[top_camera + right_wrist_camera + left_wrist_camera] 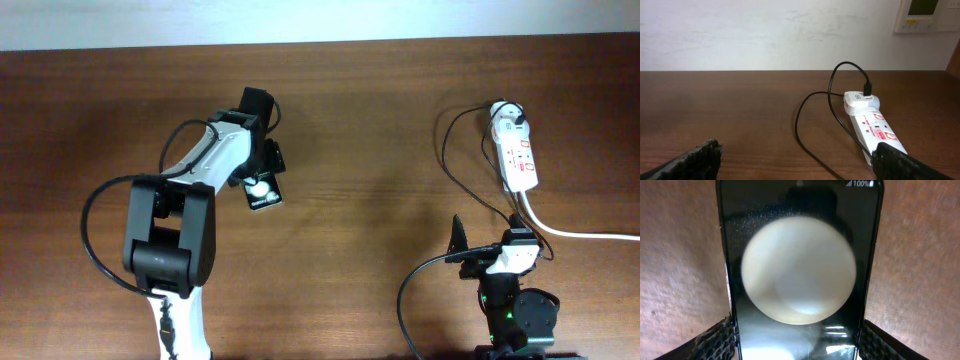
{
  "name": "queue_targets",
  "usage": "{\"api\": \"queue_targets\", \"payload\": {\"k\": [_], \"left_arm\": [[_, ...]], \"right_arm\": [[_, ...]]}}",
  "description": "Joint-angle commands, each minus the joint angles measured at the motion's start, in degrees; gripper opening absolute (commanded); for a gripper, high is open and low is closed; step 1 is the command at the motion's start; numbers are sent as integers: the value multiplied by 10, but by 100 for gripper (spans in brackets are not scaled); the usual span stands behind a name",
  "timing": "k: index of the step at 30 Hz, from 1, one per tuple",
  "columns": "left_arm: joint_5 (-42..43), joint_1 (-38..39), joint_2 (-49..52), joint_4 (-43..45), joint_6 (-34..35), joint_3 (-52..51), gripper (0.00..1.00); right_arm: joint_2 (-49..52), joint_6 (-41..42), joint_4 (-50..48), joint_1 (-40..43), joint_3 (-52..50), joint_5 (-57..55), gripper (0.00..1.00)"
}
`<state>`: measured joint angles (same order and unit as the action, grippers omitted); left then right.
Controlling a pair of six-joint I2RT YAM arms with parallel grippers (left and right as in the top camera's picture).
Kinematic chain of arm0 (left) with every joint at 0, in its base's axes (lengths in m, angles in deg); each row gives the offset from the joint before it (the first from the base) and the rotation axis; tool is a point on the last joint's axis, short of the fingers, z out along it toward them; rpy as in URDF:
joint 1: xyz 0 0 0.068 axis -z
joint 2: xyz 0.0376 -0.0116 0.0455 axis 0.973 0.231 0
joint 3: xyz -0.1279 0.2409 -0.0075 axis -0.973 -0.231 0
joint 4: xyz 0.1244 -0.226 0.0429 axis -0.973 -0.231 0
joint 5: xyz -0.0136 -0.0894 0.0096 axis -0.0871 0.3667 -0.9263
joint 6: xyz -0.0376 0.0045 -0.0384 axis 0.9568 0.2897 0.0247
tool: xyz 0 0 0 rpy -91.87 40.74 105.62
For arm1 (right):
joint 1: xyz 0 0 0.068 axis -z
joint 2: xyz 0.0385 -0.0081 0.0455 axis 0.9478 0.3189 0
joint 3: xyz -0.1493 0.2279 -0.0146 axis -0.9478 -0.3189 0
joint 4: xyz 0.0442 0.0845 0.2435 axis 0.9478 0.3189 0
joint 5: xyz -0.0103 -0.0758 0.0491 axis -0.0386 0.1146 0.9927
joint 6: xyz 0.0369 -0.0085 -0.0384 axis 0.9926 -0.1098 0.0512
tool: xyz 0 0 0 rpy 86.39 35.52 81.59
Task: Plug charger to phone and switch on socket
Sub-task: 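Close the left gripper on the phone's long edges, then lift the phone upright with the left gripper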
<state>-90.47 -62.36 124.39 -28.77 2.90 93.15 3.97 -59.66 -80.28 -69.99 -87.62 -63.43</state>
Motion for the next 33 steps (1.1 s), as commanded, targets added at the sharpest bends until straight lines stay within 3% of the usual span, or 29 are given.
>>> {"api": "queue_targets", "payload": {"k": [1, 12, 20, 33], "left_arm": [[38, 2, 24, -21, 12, 18, 68], [76, 2, -75, -76, 12, 55, 64], [198, 2, -136, -102, 12, 55, 63], [374, 2, -139, -102, 29, 55, 63]], "right_arm": [[-4, 1, 3, -4, -3, -1, 99], [-4, 1, 3, -4, -3, -1, 99], [-4, 1, 3, -4, -3, -1, 99], [-4, 1, 3, -4, -3, -1, 99]]}}
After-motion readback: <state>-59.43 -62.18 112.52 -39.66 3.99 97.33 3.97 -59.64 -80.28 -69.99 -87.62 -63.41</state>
